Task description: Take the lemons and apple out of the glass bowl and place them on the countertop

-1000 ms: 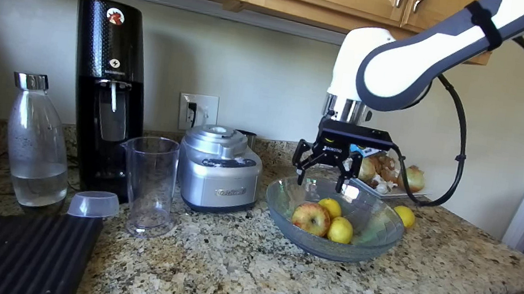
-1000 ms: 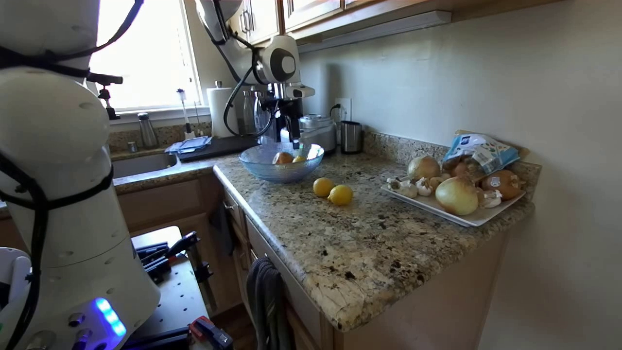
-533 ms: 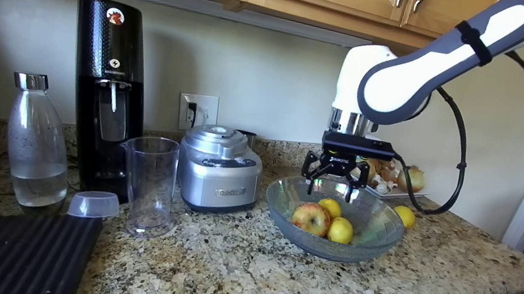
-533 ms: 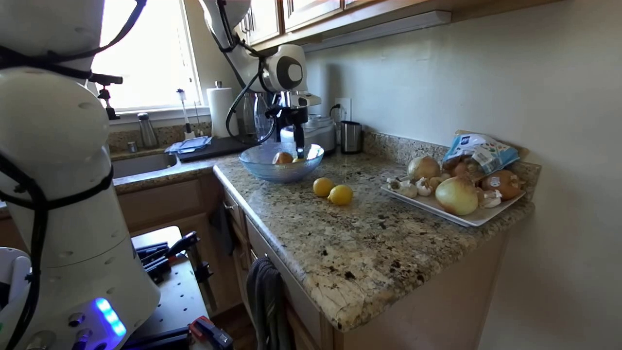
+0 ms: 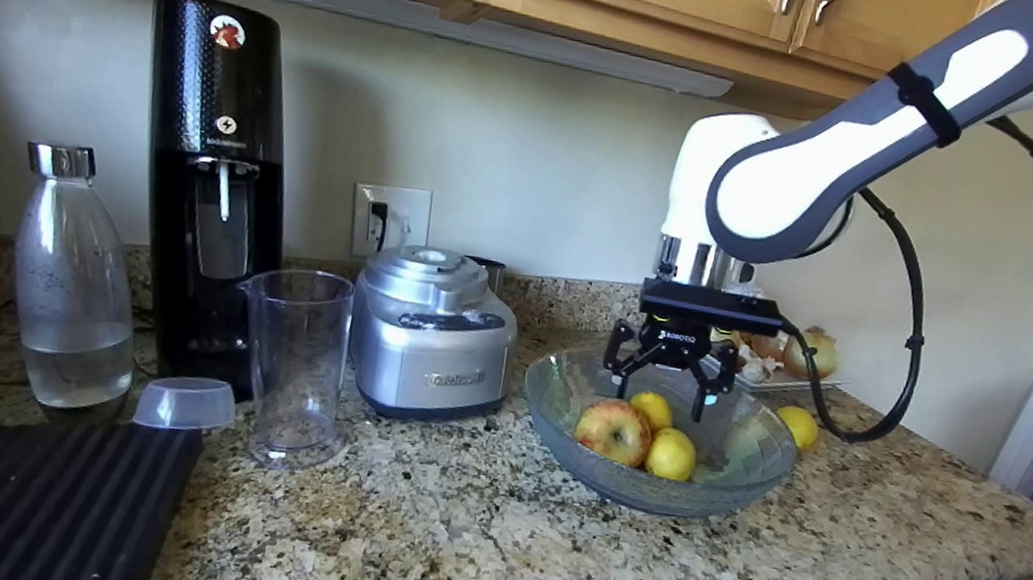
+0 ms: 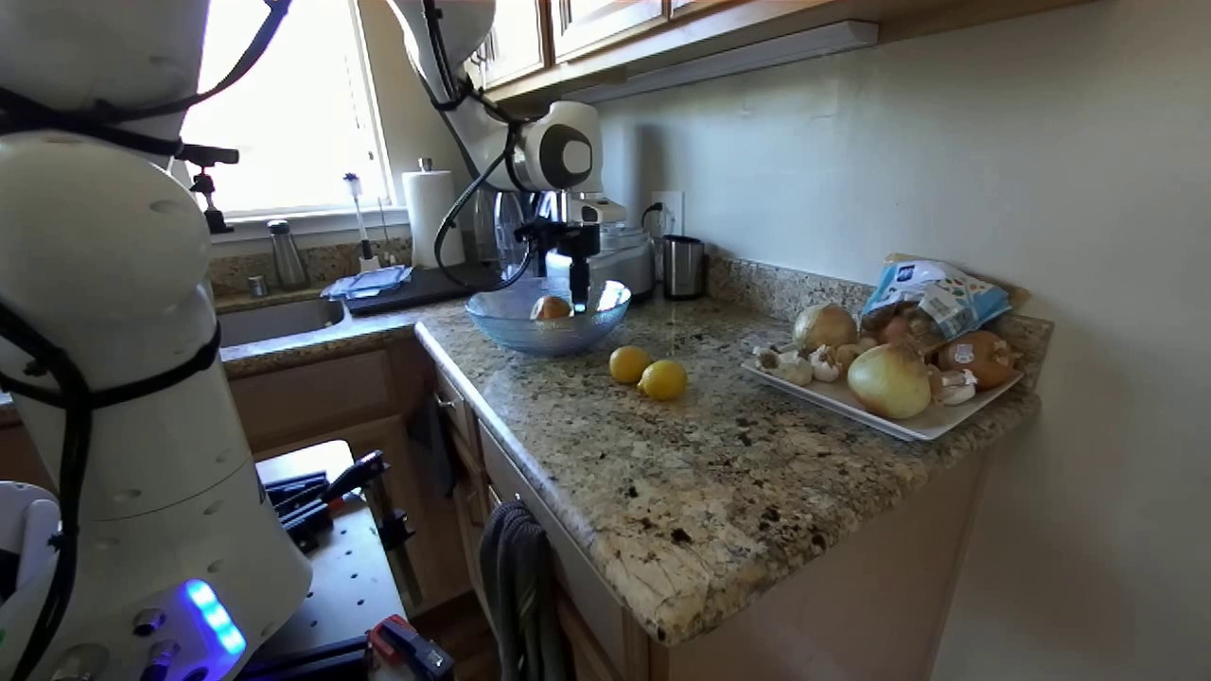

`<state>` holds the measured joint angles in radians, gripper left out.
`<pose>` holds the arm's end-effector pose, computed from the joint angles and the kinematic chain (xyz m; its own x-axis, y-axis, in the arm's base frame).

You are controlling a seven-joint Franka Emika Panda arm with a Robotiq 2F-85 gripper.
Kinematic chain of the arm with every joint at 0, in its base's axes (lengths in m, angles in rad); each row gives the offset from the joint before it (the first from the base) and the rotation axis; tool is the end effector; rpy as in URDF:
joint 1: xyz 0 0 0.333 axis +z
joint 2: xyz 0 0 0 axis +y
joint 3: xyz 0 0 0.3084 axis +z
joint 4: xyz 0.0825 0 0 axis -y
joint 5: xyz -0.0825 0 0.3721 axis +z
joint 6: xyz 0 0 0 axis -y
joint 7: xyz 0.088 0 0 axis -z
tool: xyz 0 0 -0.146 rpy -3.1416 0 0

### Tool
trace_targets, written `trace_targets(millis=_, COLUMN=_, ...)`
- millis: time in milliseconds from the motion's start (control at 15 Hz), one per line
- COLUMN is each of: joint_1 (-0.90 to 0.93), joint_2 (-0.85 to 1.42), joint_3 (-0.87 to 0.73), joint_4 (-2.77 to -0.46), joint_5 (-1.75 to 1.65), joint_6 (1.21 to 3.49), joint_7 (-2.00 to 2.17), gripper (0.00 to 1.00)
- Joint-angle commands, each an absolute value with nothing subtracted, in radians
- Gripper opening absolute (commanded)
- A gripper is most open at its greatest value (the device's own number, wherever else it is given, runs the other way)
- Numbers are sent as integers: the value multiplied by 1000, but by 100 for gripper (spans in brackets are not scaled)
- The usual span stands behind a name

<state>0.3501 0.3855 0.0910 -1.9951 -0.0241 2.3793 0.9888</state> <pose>0.5402 0.2536 0.2300 0.8592 -0.5114 -0.0143 -0.5115 -0.8592 -0.0101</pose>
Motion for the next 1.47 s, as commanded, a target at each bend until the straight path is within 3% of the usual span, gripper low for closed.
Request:
trace_targets(millis=0, joint_1=330, joint_2=369, joint_3=107, joint_4=-2041, joint_5=14, joint_6=2414, joint_7=975, gripper=100)
trace_targets(millis=667, joint_1=322, joint_2=391, joint_3=110, joint_4=-2081, joint_5=41, joint_6=2578, joint_7=882, gripper=100)
trace_targets(millis=800, joint_1=317, joint_2=390, joint_3=111, joint_4=-2084, joint_5=54, joint_6=2579, joint_7=867, gripper=73)
trace_targets(millis=1067, joint_1=304, joint_2=368, joint_3=125, joint_4=-2088, joint_5=102, joint_6=2563, joint_7=825, gripper=45)
trace_targets(millis=1400, joint_1=268, joint_2=314, joint_3=166, joint_4=-2078, joint_5=198, joint_6=2462, joint_7=699, gripper=39)
